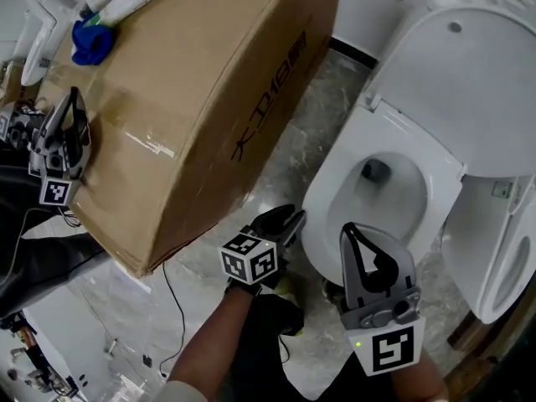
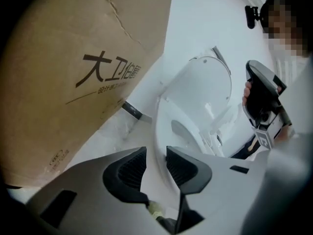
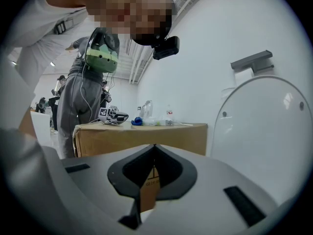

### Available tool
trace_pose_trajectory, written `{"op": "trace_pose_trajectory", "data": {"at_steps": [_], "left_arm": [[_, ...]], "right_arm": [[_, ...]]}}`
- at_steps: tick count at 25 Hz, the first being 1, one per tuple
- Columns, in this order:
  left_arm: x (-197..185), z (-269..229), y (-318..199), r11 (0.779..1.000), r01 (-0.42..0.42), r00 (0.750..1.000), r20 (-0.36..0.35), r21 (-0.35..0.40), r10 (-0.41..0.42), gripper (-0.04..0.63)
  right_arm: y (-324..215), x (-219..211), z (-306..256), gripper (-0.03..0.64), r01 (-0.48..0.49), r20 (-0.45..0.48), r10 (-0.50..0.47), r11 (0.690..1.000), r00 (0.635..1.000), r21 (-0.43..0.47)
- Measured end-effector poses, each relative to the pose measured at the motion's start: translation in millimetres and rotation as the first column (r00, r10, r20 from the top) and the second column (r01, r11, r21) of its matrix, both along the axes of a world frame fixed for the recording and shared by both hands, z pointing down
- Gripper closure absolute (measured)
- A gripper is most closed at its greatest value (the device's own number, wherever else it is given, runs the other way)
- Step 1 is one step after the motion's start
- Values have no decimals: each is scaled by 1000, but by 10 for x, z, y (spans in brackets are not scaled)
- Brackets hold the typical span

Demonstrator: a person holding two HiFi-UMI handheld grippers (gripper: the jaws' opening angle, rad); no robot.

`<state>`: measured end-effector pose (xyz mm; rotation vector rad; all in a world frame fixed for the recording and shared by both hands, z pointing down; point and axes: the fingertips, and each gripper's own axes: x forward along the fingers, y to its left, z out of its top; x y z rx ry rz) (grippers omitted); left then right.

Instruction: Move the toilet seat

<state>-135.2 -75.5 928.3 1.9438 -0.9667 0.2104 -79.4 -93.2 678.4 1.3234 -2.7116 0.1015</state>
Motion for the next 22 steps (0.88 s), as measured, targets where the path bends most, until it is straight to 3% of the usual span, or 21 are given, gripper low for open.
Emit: {"op": "trace_pose_trajectory", "data": {"at_steps": [6, 10, 15, 22], "left_arm": [[139, 32, 185, 996, -70, 995, -77, -48, 66, 469], [185, 59, 234, 995, -63, 990, -128, -81, 52, 463], [181, 23, 240, 993, -78, 994, -81, -86, 71, 479], [156, -330, 237, 994, -56, 992, -114, -99, 45, 486]], "right_arm": [[38, -31, 19, 603, 18, 9, -18, 1000, 1000, -12], [78, -46, 27, 603, 23, 15, -22, 999, 1000, -24], [134, -4, -2, 603, 15, 16, -14, 999, 1000, -44], [169, 142, -332, 603, -28, 26, 29, 998, 999, -51]]}}
